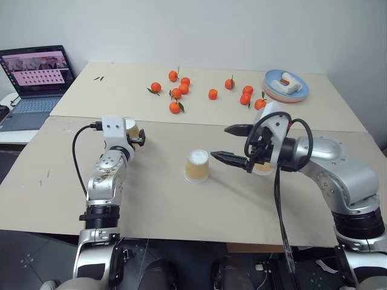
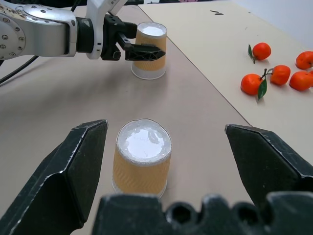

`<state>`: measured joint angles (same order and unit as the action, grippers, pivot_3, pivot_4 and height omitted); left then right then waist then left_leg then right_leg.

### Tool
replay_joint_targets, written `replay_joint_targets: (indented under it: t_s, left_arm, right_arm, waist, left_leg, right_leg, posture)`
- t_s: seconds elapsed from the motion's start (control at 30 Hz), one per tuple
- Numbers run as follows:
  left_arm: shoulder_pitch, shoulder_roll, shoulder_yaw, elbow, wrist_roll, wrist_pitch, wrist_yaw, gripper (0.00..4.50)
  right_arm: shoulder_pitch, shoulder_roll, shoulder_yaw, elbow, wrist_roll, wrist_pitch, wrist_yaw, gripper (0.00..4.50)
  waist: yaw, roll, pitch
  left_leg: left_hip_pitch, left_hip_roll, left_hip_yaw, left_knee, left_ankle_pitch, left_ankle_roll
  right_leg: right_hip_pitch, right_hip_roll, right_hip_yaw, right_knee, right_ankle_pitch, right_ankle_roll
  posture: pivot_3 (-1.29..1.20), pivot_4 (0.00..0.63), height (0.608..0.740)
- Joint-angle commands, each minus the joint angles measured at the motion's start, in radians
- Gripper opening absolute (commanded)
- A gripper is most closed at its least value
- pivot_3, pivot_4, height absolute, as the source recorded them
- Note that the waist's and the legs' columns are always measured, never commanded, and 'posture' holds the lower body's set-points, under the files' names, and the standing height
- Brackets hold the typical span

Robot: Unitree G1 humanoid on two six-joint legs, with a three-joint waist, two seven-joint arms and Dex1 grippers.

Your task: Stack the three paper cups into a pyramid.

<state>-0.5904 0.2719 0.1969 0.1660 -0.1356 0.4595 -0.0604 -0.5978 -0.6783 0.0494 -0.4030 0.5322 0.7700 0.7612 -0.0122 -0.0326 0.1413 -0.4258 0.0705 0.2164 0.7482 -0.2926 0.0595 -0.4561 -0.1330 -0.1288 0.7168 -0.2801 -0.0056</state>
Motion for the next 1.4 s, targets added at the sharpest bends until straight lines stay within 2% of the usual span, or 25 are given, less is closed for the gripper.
replay_joint_targets:
  t_s: [0.03,0.9,1.0,1.03,1.1,1.3,1.4]
  left_arm:
    - [-0.045,0.022,-0.002,-0.033,0.011,-0.035,-0.008,4.42]
    - [-0.030,0.045,-0.007,-0.021,0.013,0.041,-0.015,4.42]
    - [-0.030,0.040,-0.001,-0.022,0.014,0.036,-0.011,3.77]
    - [-0.030,0.042,-0.002,-0.021,0.015,0.034,-0.014,3.22]
    - [-0.029,0.044,-0.007,-0.023,0.017,0.031,-0.019,2.53]
    - [-0.025,0.051,-0.018,-0.047,-0.010,-0.007,-0.098,2.43]
    - [-0.005,0.084,-0.046,-0.131,-0.109,-0.035,-0.319,2.43]
  right_arm:
    - [0.000,-0.012,-0.042,-0.032,0.004,-0.016,-0.003,4.50]
    - [-0.009,-0.006,-0.044,-0.029,0.011,-0.022,0.000,4.50]
    - [-0.009,-0.007,-0.043,-0.028,0.008,-0.023,0.000,4.50]
    - [-0.010,-0.006,-0.043,-0.027,0.007,-0.024,-0.001,4.50]
    - [-0.008,-0.006,-0.042,-0.026,0.004,-0.025,-0.001,4.50]
    - [-0.008,-0.005,-0.035,-0.020,-0.006,-0.028,-0.005,4.50]
    - [-0.007,-0.005,-0.030,-0.018,-0.013,-0.029,-0.009,4.50]
  waist:
    - [0.000,0.000,0.000]
    - [0.000,0.000,0.000]
    - [0.000,0.000,0.000]
    - [0.000,0.000,0.000]
    - [0.000,0.000,0.000]
    - [0.000,0.000,0.000]
    - [-0.001,0.000,0.000]
  left_leg:
    - [0.000,0.000,0.000,0.000,0.000,0.000]
    - [0.000,0.000,0.000,0.000,0.000,0.000]
    - [0.000,0.000,0.000,0.000,0.000,0.000]
    - [0.000,0.000,0.000,0.000,0.000,0.000]
    - [0.000,0.000,0.000,0.000,0.000,0.000]
    - [0.000,0.000,0.000,0.000,0.000,0.000]
    - [0.000,0.000,0.000,0.000,0.000,0.000]
  right_leg:
    - [0.000,0.000,0.000,0.000,0.000,0.000]
    - [0.000,0.000,0.000,0.000,0.000,0.000]
    - [0.000,0.000,0.000,0.000,0.000,0.000]
    - [0.000,0.000,0.000,0.000,0.000,0.000]
    - [0.000,0.000,0.000,0.000,0.000,0.000]
    - [0.000,0.000,0.000,0.000,0.000,0.000]
    - [0.000,0.000,0.000,0.000,0.000,0.000]
  posture:
    - [0.00,0.150,0.686]
    - [0.00,0.150,0.686]
    - [0.00,0.150,0.686]
    - [0.00,0.150,0.686]
    - [0.00,0.150,0.686]
    - [0.00,0.150,0.686]
    - [0.00,0.150,0.686]
